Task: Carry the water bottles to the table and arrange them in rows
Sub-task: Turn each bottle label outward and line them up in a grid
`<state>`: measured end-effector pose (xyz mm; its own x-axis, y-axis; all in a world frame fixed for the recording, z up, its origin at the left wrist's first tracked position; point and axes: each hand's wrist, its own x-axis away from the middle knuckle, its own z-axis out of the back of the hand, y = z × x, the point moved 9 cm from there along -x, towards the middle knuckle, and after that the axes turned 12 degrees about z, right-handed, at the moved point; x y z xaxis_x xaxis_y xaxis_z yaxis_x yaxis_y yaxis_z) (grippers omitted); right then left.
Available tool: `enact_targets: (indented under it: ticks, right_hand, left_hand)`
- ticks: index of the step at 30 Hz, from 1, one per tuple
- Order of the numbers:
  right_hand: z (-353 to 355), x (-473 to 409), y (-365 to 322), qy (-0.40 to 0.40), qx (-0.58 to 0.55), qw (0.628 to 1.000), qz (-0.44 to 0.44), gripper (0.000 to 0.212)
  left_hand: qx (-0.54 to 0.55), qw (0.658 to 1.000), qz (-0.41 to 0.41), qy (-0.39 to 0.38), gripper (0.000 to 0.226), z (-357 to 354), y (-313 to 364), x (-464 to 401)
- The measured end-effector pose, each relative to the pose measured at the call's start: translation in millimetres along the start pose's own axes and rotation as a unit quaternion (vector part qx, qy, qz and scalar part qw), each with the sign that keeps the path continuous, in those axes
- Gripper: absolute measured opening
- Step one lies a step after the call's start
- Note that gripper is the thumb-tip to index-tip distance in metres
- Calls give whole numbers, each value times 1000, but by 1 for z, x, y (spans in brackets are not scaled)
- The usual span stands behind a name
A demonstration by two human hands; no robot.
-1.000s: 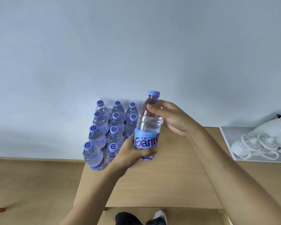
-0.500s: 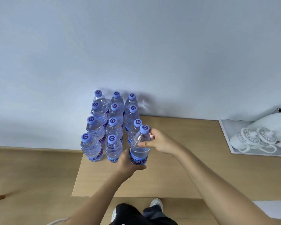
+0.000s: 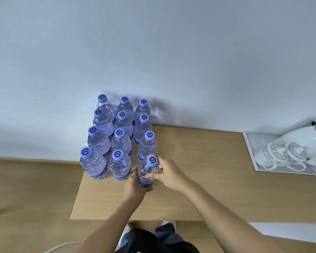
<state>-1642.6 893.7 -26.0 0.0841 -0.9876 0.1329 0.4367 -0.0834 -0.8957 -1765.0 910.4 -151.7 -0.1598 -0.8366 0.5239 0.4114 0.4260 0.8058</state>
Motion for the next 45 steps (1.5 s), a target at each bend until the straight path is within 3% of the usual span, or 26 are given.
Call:
enact_targets:
  ticks: [9, 16, 22, 27, 33, 39, 45]
  right_hand:
    - [2, -15, 2, 24, 101, 993, 56, 59]
    - [5, -19, 3, 35, 118, 991, 60, 61]
    - [2, -16, 4, 43, 105, 992, 53, 61]
    - [2, -8, 4, 97, 88, 990, 61, 71]
    - [-8, 7, 29, 153, 44, 987, -13, 59]
    - [-20, 20, 49, 136, 1, 987, -82, 81]
    - [-30, 29, 59, 101, 21, 987, -125, 90]
  left_hand:
    - [29, 999, 14, 31, 71, 0, 8, -5]
    - [21, 997, 11, 68, 60, 1, 14, -9]
    - [29, 999, 2, 38, 63, 2, 15, -6]
    - [-19, 999, -32, 12, 71, 12, 20, 4]
    - [-88, 996, -32, -12, 66, 25, 3, 19]
    - [-100, 995, -19, 24, 32, 69, -22, 28]
    - [-48, 996, 16, 80, 25, 124, -28, 46]
